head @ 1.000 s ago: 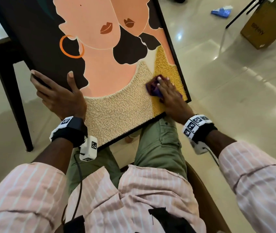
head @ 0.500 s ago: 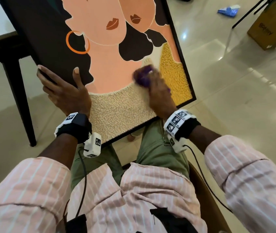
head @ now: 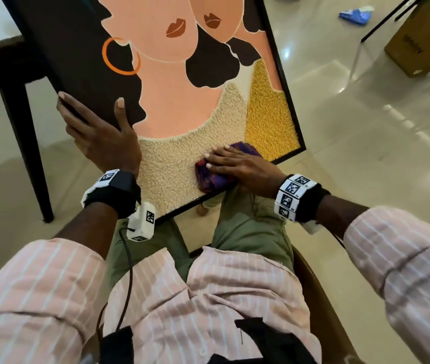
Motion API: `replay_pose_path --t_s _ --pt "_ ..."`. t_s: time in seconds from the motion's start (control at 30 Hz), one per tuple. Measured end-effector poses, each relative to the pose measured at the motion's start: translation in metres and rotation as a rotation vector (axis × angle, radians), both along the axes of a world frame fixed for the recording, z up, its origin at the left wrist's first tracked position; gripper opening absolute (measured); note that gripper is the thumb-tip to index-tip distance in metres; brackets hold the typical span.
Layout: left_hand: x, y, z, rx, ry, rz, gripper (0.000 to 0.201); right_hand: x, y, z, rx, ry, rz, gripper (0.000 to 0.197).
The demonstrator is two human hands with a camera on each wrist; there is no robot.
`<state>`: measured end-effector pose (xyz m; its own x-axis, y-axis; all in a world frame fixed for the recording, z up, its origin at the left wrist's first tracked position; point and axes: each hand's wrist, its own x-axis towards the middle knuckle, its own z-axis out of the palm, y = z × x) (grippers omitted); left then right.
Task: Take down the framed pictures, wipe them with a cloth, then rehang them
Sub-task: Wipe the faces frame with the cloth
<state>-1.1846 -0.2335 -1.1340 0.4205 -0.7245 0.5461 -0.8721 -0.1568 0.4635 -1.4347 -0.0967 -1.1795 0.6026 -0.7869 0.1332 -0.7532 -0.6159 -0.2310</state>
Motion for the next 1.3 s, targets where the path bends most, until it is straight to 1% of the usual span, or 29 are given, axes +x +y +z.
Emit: replay_pose_path --t_s 0.1,0.13,0.2,0.23,0.27,0.3,0.33,0.37,0.4,0.43,0.47,0.5,0.57,0.6,0.63,0.67,0.73,0.77,0.8,0.83,0.87,0.9,0.93,0.97,1.0,1.07,1.13,1.2,1.3 --pt "0.001 0.0 -0.001 -0.012 0.016 -0.018 0.091 0.014 0.007 -0.006 -0.04 -0.013 -0.083 0.079" --pt "0.001 0.0 0.0 -0.01 0.018 -0.023 0.091 0.023 0.011 -0.01 -0.032 -0.01 -0.056 0.077" --pt "0.002 0.0 -0.001 -0.001 0.023 -0.03 0.091 0.038 0.011 -0.009 -0.008 0.019 0.094 0.063" --pt "0.002 0.0 -0.001 -0.002 0.027 -0.038 0.091 0.038 0.006 -0.005 -0.024 0.046 0.132 0.059" --pt "0.001 0.001 -0.001 -0.008 0.032 -0.044 0.091 0.036 -0.001 0.002 -0.047 0.064 0.107 0.058" --pt "0.0 0.001 -0.001 -0.015 0.038 -0.051 0.091 0.035 -0.009 0.008 -0.071 0.061 0.021 0.06" --pt "0.0 0.001 -0.001 -0.015 0.041 -0.057 0.091 0.036 -0.016 0.013 -0.079 0.03 -0.129 0.062" --pt "0.0 0.001 0.0 -0.008 0.043 -0.059 0.091 0.044 -0.018 0.015 -0.054 -0.041 -0.321 0.064" --pt "0.002 0.0 0.0 -0.002 0.047 -0.057 0.091 0.058 -0.019 0.014 -0.046 -0.115 -0.469 0.065" --pt "0.002 0.0 0.0 0.002 0.049 -0.056 0.091 0.077 -0.016 0.011 -0.049 -0.149 -0.538 0.067" --pt "0.003 -0.001 -0.001 0.001 0.053 -0.058 0.091 0.095 -0.011 0.008 -0.037 -0.131 -0.495 0.068" --pt "0.004 -0.001 -0.002 -0.003 0.057 -0.067 0.091 0.107 -0.005 0.003 -0.042 -0.075 -0.354 0.067" --pt "0.005 -0.001 -0.004 -0.022 0.066 -0.089 0.092 0.104 -0.003 0.005 -0.058 0.054 -0.026 0.063" --pt "0.006 0.0 -0.004 -0.024 0.07 -0.107 0.092 0.094 -0.01 0.01 -0.079 0.073 0.038 0.062" --pt "0.008 0.001 -0.003 -0.017 0.083 -0.122 0.092 0.088 -0.019 0.014 -0.072 0.056 -0.001 0.062" --pt "0.009 0.002 -0.003 -0.001 0.11 -0.138 0.092 0.085 -0.027 0.018 -0.053 0.001 -0.123 0.063" --pt "0.012 0.006 -0.003 0.017 0.231 -0.146 0.09 0.095 -0.037 0.022 -0.033 -0.111 -0.423 0.065" --pt "0.013 0.008 -0.003 0.006 0.31 -0.145 0.088 0.106 -0.037 0.022 -0.036 -0.128 -0.5 0.067" --pt "0.014 0.01 -0.002 -0.014 0.387 -0.145 0.082 0.119 -0.034 0.021 -0.048 -0.127 -0.499 0.067" --pt "0.015 0.01 -0.001 -0.03 0.453 -0.151 0.074 0.129 -0.028 0.019 -0.043 -0.095 -0.412 0.066" --pt "0.016 0.01 0.001 -0.041 0.507 -0.157 0.066 0.139 -0.021 0.02 -0.03 -0.029 -0.264 0.067" --pt "0.019 0.01 0.002 -0.052 0.547 -0.16 0.06 0.145 -0.017 0.021 -0.022 0.068 -0.116 0.068" --pt "0.022 0.01 0.003 -0.063 0.576 -0.164 0.058 0.149 -0.019 0.024 -0.033 0.144 -0.017 0.067" --pt "0.025 0.01 0.002 -0.066 0.596 -0.171 0.057 0.154 -0.024 0.029 -0.04 0.174 0.016 0.065" --pt "0.029 0.011 0.001 -0.056 0.611 -0.188 0.056 0.16 -0.033 0.033 -0.047 0.152 -0.015 0.066" --pt "0.038 0.013 -0.003 0.0 0.654 -0.255 0.054 0.174 -0.044 0.036 -0.038 0.042 -0.124 0.069" --pt "0.05 0.01 -0.008 0.033 0.641 -0.339 0.053 0.184 -0.043 0.035 -0.014 -0.017 -0.159 0.069" --pt "0.059 0.004 -0.012 0.065 0.567 -0.341 0.05 0.184 -0.034 0.022 0.003 -0.035 -0.043 0.066" --pt "0.059 0.001 -0.012 0.093 0.49 -0.309 0.046 0.169 -0.016 0.002 0.015 0.016 0.225 0.048"
